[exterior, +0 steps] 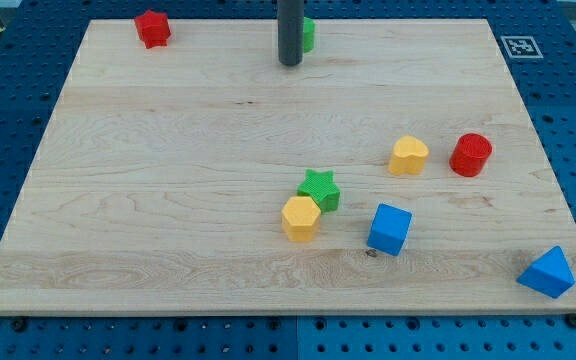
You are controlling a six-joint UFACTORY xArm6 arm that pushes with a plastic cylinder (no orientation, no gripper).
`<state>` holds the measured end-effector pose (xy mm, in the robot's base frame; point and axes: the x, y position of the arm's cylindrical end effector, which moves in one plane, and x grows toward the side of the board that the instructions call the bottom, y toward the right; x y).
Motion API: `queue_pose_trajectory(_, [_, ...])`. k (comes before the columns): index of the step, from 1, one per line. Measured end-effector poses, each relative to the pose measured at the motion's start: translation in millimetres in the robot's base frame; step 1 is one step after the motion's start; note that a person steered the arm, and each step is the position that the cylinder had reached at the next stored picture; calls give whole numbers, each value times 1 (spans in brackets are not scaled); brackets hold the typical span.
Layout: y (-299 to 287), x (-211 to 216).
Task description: Slightly move the yellow heart to the right
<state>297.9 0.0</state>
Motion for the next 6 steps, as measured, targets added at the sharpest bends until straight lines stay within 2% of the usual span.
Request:
queue_pose_trajectory(1, [17,68])
queue_pose_trajectory(2, [20,112])
queue_pose_trajectory(6, [36,124])
